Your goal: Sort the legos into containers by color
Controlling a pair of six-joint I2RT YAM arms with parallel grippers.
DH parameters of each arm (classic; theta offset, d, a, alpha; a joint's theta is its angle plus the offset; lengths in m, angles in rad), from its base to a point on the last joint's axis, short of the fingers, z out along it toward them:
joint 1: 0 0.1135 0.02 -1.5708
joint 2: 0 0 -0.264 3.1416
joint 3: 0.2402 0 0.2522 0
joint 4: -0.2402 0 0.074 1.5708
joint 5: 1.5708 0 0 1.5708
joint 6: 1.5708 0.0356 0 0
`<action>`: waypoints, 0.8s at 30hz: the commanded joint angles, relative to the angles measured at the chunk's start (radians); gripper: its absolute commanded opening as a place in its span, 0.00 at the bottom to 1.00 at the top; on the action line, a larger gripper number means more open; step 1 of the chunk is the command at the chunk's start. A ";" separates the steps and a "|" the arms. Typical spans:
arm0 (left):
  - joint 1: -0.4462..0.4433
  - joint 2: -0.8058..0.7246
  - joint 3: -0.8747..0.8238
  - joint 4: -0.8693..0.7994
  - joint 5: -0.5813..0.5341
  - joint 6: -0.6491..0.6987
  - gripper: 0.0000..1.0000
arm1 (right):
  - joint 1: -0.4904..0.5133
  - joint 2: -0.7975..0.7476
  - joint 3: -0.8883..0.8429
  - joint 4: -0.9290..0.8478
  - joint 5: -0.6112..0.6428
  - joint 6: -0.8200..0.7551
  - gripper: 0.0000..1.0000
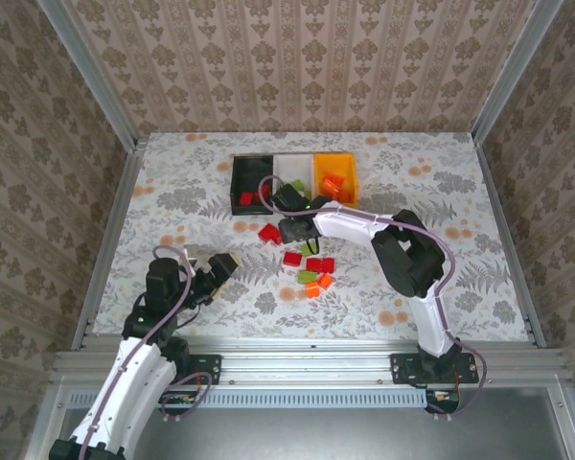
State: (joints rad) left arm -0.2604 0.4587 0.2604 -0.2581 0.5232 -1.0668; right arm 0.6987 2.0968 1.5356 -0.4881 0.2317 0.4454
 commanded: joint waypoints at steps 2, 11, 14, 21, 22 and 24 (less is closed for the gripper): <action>0.003 0.000 -0.010 -0.010 -0.001 -0.008 1.00 | -0.022 0.054 0.007 0.000 -0.014 -0.013 0.53; 0.003 0.001 -0.012 -0.012 -0.004 -0.005 1.00 | -0.028 0.074 0.024 0.033 -0.055 -0.055 0.49; 0.003 0.003 -0.012 -0.007 -0.006 -0.004 1.00 | -0.028 0.071 0.025 0.042 -0.069 -0.054 0.49; 0.003 0.031 -0.012 0.009 -0.003 0.004 1.00 | -0.027 0.088 0.031 0.058 -0.053 -0.045 0.36; 0.004 0.033 -0.012 0.008 -0.003 0.007 1.00 | -0.027 0.089 0.033 0.056 -0.044 -0.044 0.35; 0.004 0.037 -0.012 0.010 -0.005 0.010 1.00 | -0.026 0.078 0.032 0.050 -0.031 -0.044 0.32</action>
State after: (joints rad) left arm -0.2600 0.4938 0.2565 -0.2573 0.5224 -1.0664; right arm 0.6739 2.1601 1.5555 -0.4355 0.1802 0.3965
